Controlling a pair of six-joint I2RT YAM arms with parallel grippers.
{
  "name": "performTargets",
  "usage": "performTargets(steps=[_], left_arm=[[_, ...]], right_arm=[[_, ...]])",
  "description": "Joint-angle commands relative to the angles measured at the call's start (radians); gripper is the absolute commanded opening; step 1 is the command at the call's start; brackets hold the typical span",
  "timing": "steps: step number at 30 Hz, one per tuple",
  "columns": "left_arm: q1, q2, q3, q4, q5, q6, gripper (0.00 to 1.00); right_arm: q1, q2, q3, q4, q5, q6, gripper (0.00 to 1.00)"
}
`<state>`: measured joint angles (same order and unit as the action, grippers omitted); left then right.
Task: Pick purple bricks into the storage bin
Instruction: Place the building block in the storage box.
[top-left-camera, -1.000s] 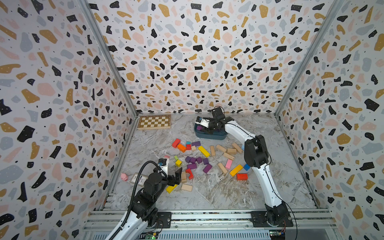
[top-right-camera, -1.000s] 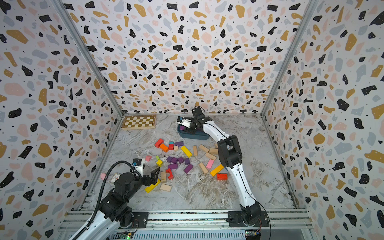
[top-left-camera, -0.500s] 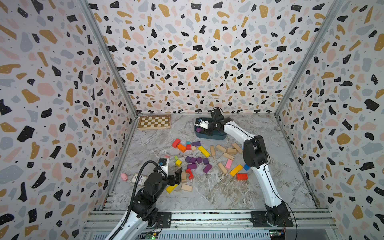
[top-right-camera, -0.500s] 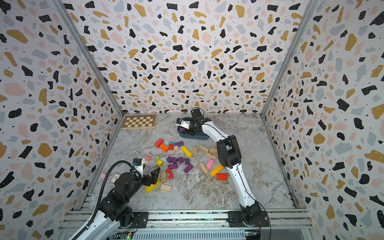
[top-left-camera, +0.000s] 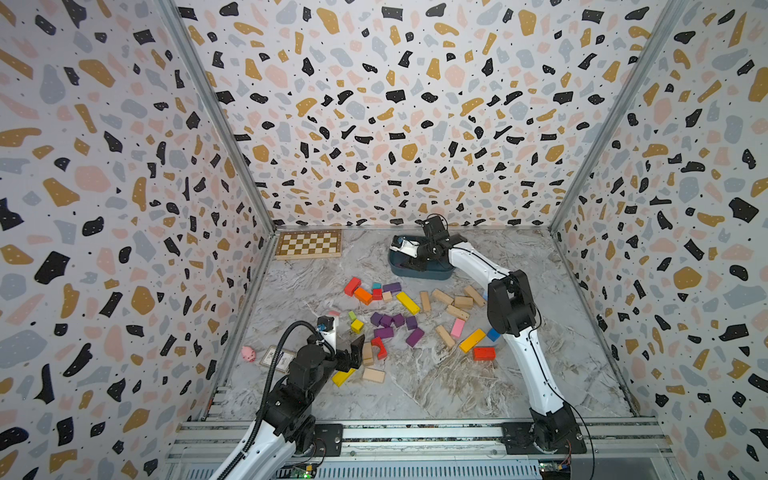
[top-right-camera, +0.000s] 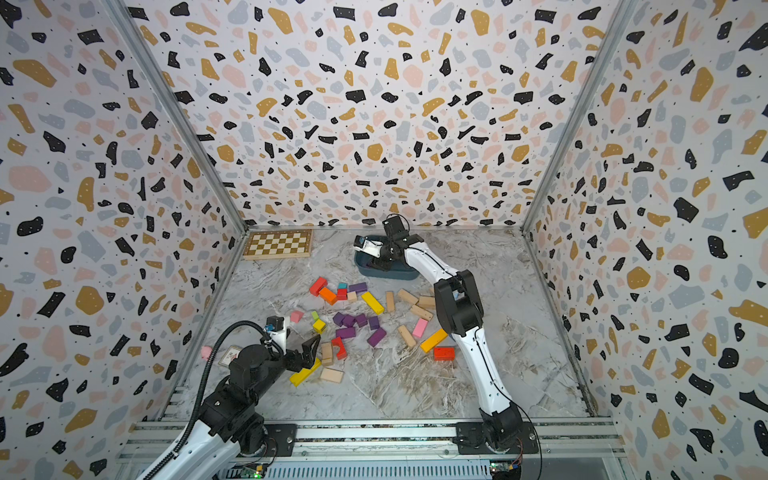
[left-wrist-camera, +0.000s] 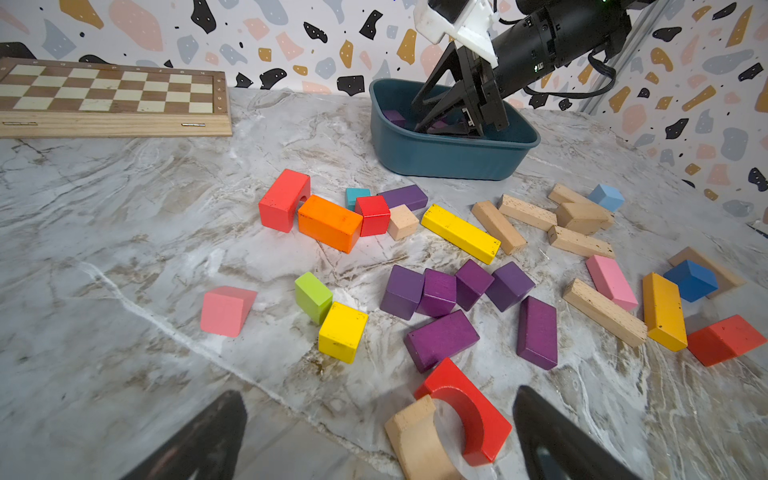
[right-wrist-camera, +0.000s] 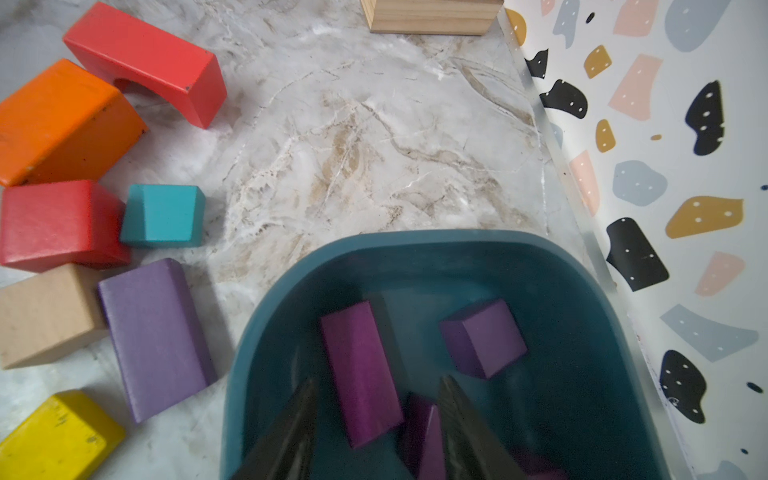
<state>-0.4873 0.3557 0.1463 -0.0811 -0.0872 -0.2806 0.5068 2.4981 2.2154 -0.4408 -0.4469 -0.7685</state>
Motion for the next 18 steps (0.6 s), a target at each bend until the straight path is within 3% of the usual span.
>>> performTargets(steps=[1,18], left_arm=[[-0.002,-0.003,0.013,0.043,0.009,0.011,0.99],[-0.002,-0.005,0.014,0.044,0.032,0.02,0.99]], right_arm=[[-0.001,-0.044,0.038,-0.023,0.013,-0.003,0.5],[0.037,-0.176,0.022,-0.036,0.153,-0.061,0.61]])
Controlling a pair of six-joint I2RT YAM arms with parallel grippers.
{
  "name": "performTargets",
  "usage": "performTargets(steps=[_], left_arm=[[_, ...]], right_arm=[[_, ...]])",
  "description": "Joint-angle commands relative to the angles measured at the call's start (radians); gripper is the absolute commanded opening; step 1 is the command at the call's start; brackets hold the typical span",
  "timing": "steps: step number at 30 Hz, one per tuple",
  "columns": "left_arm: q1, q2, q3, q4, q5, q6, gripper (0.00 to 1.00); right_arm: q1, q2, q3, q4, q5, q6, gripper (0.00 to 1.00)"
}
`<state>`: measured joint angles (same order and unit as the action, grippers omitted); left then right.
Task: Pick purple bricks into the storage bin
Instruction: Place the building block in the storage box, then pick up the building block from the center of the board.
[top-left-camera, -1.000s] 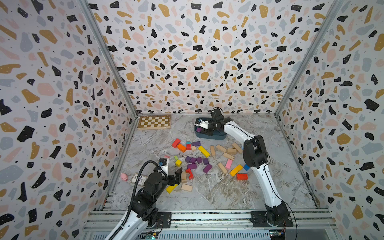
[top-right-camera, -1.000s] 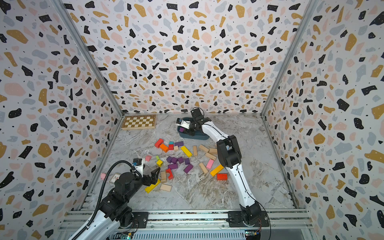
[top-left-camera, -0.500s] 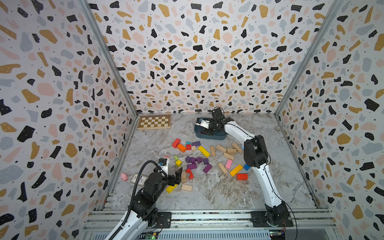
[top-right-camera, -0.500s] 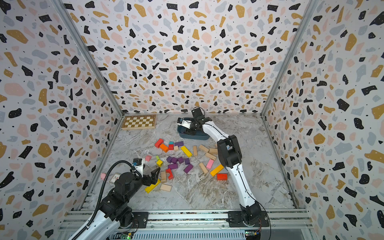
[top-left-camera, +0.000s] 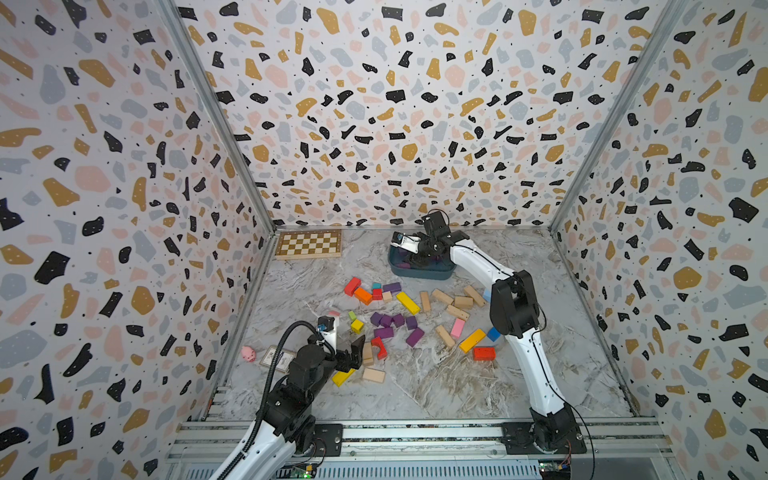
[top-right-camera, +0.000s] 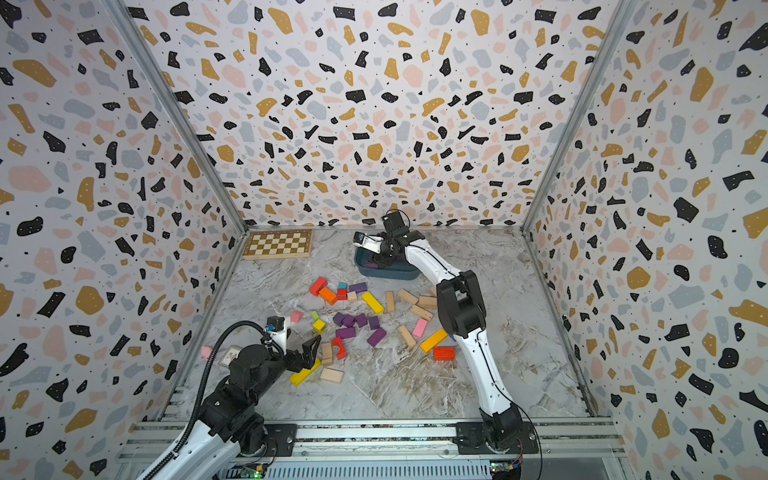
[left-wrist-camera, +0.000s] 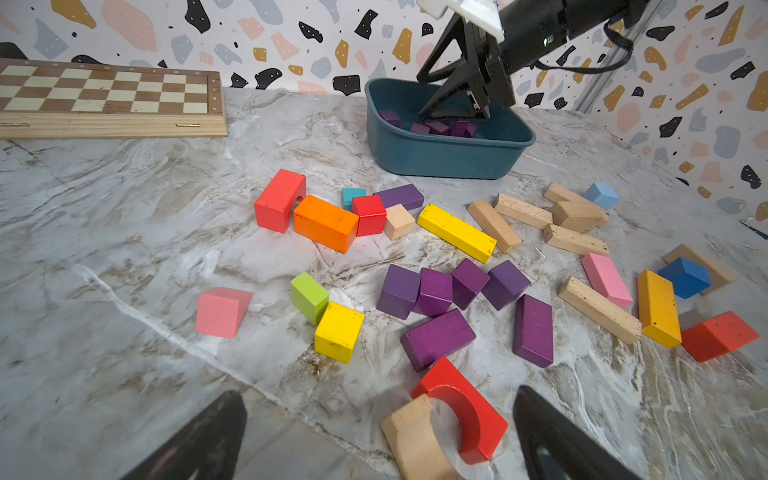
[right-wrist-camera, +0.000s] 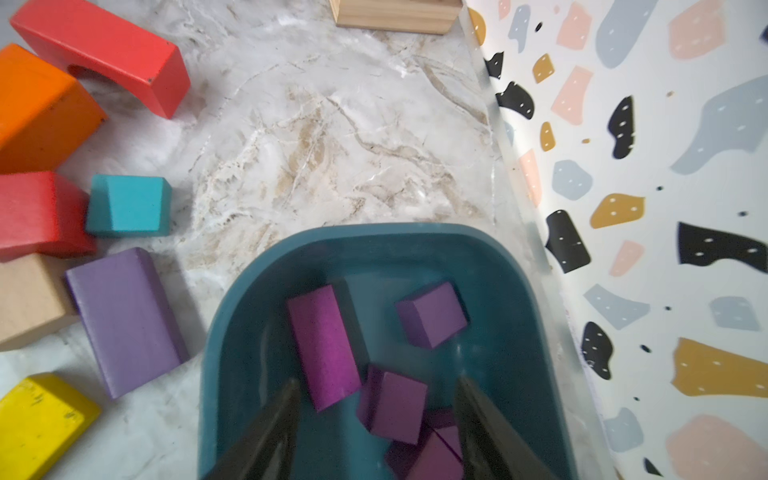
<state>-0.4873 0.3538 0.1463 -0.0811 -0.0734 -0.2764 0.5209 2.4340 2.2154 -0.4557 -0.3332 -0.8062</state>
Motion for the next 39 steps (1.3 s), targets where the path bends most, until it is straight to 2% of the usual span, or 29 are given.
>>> performTargets(steps=[1,13,28,39], left_arm=[[-0.002,-0.003,0.014,0.044,0.018,0.016,0.99],[-0.002,-0.006,0.014,0.044,0.012,0.014,0.99],[-0.002,-0.009,0.015,0.043,0.011,0.014,0.99],[-0.002,-0.008,0.013,0.043,0.008,0.014,0.99]], right_arm=[[0.028,-0.125,0.015,-0.02,0.041,-0.027,0.61],[0.117,-0.261,-0.214,0.052,0.009,-0.065,0.56],[0.16,-0.228,-0.342,0.08,0.027,-0.044,0.55],[0.162,-0.17,-0.351,0.081,0.033,-0.041,0.55]])
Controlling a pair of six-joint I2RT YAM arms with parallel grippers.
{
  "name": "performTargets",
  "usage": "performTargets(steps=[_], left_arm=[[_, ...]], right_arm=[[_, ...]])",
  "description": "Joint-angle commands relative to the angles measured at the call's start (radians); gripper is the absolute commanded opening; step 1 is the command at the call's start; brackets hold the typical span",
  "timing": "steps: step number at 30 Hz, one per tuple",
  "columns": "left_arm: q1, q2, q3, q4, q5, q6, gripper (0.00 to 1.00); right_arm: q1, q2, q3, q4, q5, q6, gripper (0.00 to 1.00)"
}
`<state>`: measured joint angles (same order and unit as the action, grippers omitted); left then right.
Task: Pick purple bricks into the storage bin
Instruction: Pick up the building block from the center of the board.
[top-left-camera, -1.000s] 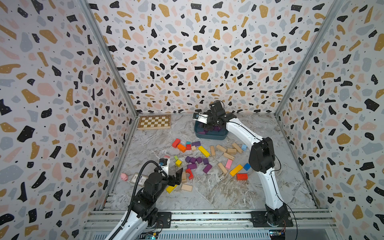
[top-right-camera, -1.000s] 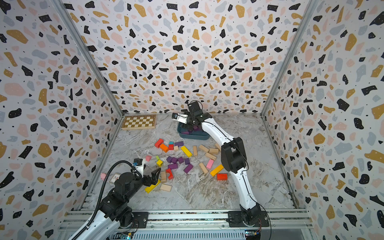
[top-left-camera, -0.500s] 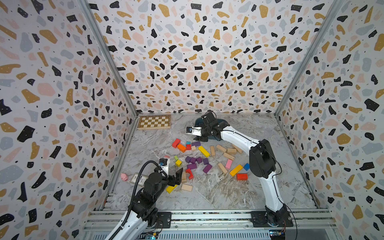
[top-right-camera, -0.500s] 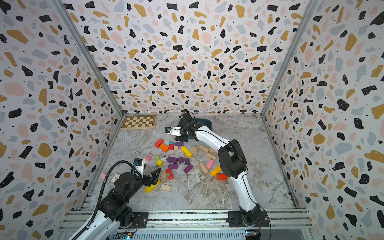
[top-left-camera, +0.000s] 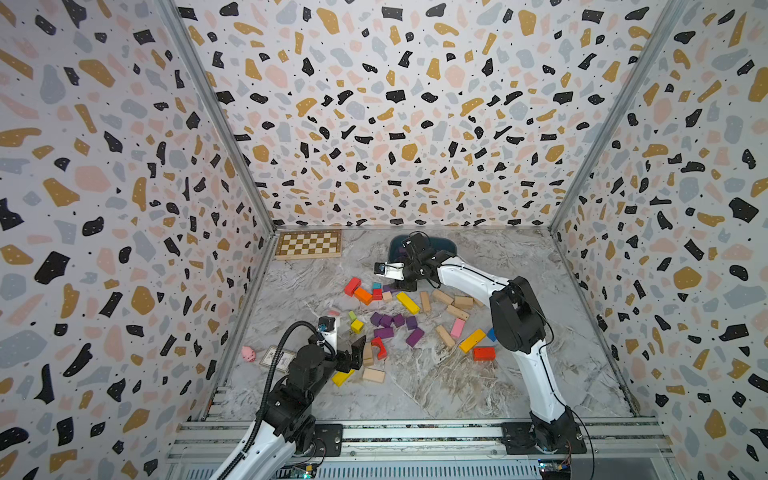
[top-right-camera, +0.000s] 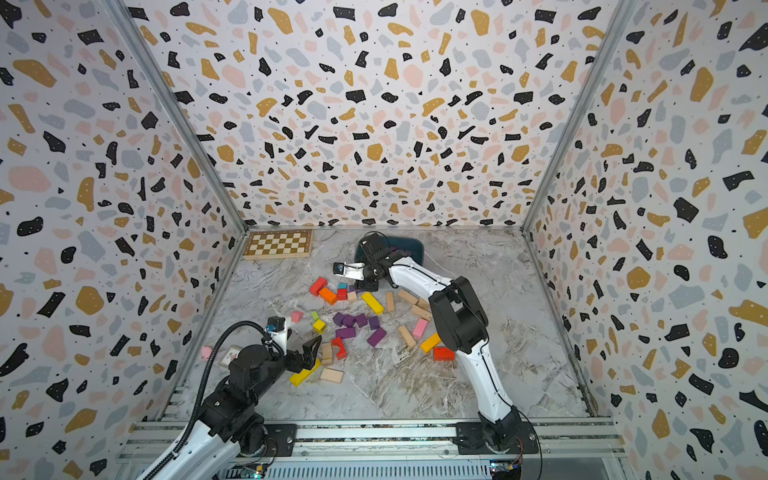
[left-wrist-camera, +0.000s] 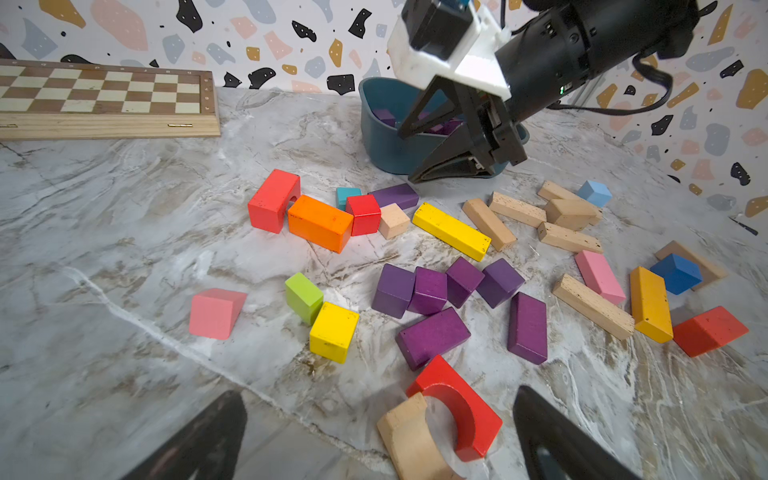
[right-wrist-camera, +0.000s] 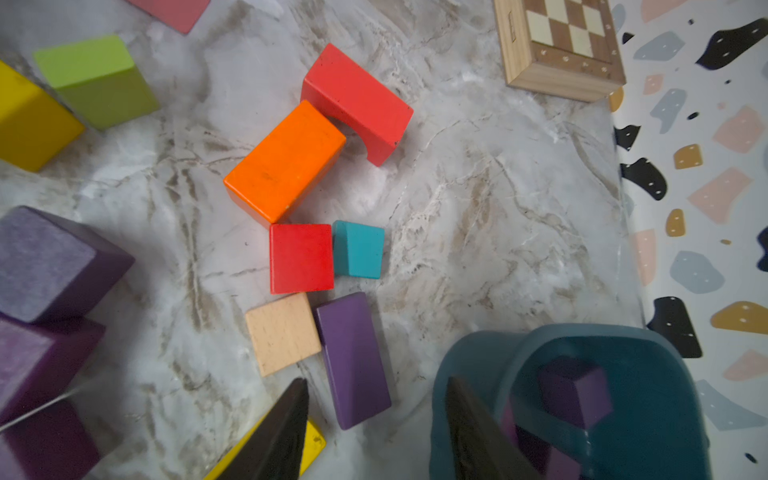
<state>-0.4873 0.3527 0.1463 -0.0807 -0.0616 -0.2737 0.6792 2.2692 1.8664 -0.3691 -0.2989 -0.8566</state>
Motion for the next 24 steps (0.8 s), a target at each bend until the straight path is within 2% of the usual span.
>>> performTargets(steps=[1,14,24], left_arm=[[-0.002,-0.008,0.014,0.042,-0.004,0.011,0.99],[-0.002,-0.003,0.013,0.045,-0.005,0.011,0.99],[-0.002,-0.004,0.013,0.045,-0.007,0.011,0.99]], right_arm=[[0.003,-0.001,-0.001,-0.007,-0.001,0.009,0.55],[0.005,0.058,0.014,-0.014,-0.004,0.017,0.55],[0.013,0.105,0.077,-0.024,0.04,0.056,0.55]])
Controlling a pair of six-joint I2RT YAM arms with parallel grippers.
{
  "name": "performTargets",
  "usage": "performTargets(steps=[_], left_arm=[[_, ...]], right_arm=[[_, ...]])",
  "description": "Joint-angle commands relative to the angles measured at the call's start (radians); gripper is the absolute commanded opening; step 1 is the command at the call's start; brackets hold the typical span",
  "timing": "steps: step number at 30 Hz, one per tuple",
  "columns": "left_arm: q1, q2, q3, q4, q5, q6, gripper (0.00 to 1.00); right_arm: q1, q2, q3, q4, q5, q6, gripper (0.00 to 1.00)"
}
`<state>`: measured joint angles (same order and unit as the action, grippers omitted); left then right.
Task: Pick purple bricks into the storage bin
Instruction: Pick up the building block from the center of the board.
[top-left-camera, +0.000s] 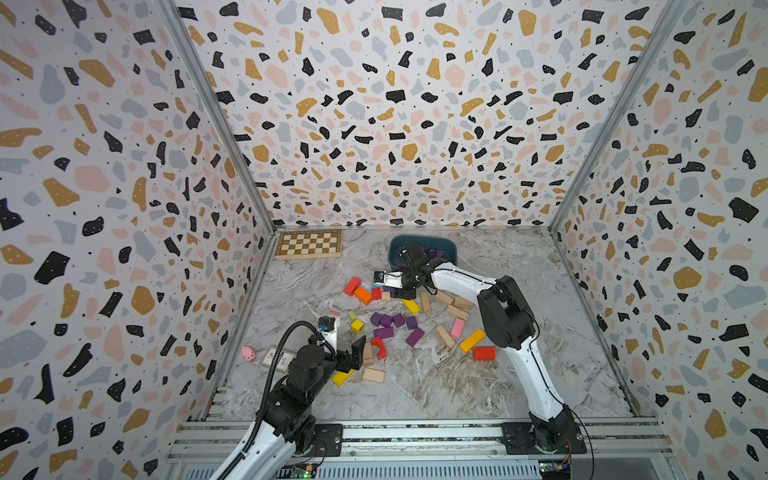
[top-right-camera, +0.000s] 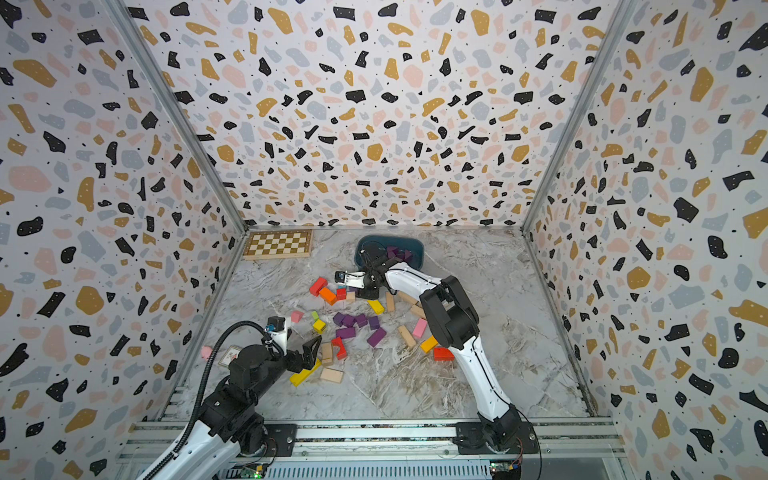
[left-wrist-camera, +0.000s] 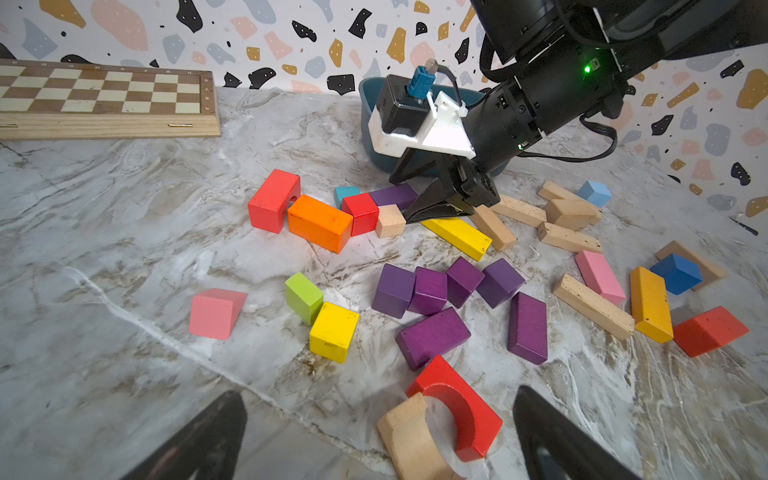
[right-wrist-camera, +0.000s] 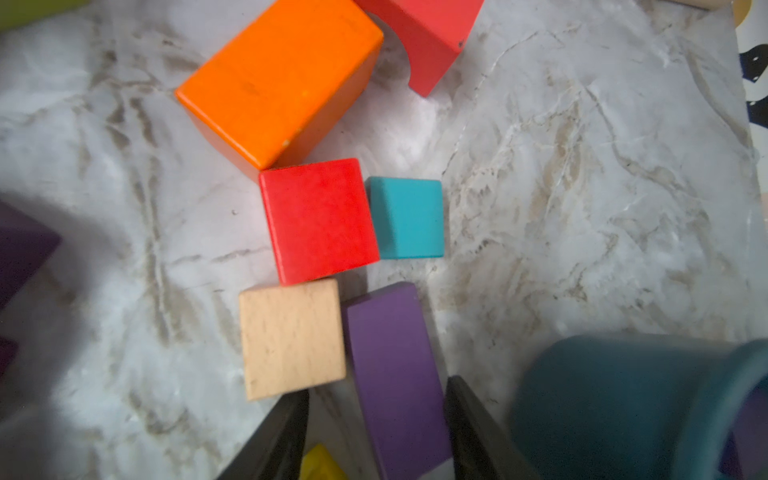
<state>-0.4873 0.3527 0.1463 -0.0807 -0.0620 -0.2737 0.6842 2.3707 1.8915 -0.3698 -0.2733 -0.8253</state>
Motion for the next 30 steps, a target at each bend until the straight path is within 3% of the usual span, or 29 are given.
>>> performTargets(steps=[1,18,30], left_arm=[[-0.002,-0.004,0.013,0.045,-0.007,0.011,0.99],[-0.002,-0.004,0.012,0.045,-0.007,0.01,0.99],[-0.002,-0.002,0.013,0.046,-0.008,0.01,0.99]], right_arm=[[0.009,0.007,0.057,-0.024,0.018,0.027,0.55],[0.012,0.077,0.127,-0.081,0.007,0.045,0.55],[0.012,0.114,0.153,-0.156,-0.071,0.036,0.51]])
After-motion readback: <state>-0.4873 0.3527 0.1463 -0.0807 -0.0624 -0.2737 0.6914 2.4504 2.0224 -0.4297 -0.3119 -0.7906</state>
